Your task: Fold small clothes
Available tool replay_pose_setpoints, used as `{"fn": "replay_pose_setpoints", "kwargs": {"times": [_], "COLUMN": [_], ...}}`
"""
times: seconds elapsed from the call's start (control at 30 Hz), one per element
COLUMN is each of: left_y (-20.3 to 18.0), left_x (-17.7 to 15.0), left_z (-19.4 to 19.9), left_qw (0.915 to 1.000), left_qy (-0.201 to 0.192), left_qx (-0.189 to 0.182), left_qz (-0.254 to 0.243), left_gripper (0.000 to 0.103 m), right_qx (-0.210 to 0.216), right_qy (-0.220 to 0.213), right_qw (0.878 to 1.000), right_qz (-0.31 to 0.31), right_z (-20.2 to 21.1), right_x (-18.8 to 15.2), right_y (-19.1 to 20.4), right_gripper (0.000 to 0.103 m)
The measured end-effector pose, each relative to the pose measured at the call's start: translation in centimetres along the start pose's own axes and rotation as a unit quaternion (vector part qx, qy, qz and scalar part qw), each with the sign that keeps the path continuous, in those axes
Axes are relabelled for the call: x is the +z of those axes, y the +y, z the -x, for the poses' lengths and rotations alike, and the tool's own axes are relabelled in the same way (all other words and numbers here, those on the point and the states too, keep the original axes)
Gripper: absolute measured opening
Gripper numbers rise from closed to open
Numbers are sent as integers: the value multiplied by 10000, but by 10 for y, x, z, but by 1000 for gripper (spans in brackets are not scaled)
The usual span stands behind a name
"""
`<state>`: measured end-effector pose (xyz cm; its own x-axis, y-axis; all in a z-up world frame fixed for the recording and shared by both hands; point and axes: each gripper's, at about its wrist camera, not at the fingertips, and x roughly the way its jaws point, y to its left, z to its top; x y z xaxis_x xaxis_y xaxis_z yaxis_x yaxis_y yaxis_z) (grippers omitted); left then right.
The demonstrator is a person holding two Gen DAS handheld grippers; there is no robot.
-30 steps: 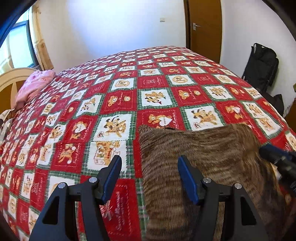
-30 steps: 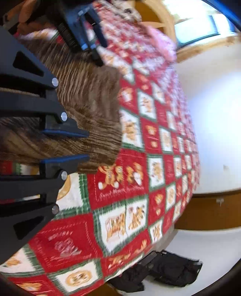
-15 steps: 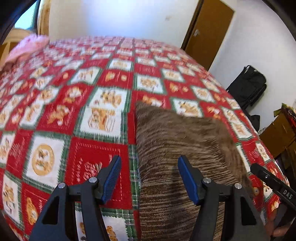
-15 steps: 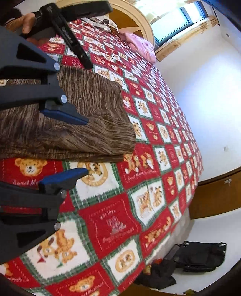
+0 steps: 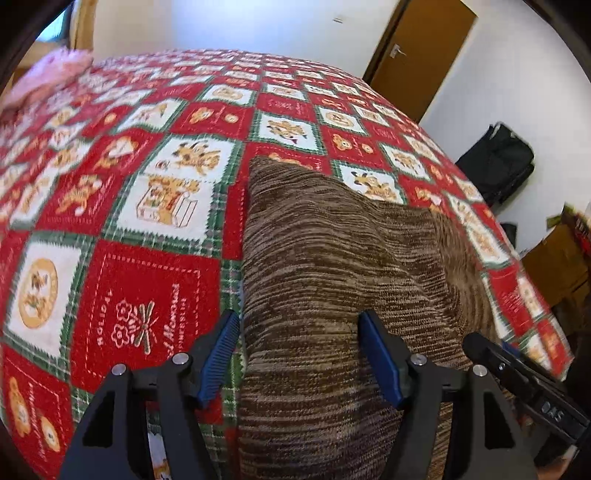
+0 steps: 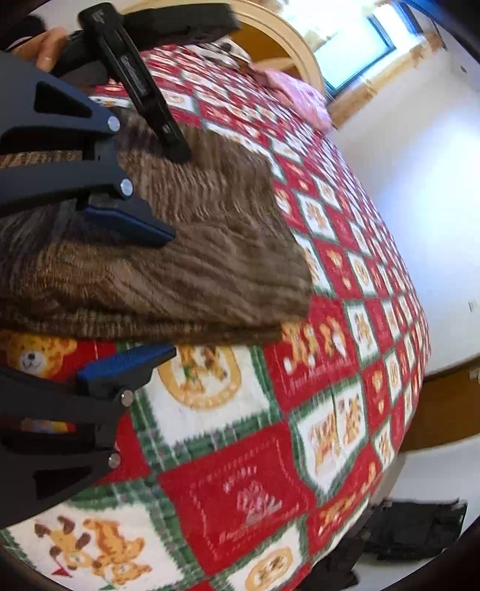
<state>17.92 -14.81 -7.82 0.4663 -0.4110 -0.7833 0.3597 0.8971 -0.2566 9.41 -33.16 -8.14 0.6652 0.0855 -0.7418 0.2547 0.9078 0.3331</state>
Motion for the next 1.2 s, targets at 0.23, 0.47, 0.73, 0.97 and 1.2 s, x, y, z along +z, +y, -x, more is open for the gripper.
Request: {"fn": "replay_pose_setpoints", "kwargs": {"times": [0.23, 0.47, 0.73, 0.97, 1.2], "left_y": [-3, -6, -6, -8, -15], "left_x": [0, -1, -1, -1, -2], "left_z": [-3, -5, -4, -4, -1], "left_qw": [9999, 9997, 9996, 9995, 9987], "left_qy": [-87, -135, -139, -169, -292], "left_qx": [110, 176, 189, 203, 246], "left_qz": [-97, -130, -143, -176, -339], "left_gripper": [69, 69, 69, 68, 54], "right_qx": [-181, -218, -159, -71, -244], "right_qy": [-5, -28, -52, -28, -131], "right_qw": [9996, 9994, 9992, 9997, 9989], "right_qz": [219, 257, 374, 253, 384], "right_z": [-7, -9, -10, -12, -11], "right_x": [-1, -1, -3, -3, -6], "right_y": [7, 9, 15, 13, 20], "right_gripper": [61, 61, 43, 47, 37]}}
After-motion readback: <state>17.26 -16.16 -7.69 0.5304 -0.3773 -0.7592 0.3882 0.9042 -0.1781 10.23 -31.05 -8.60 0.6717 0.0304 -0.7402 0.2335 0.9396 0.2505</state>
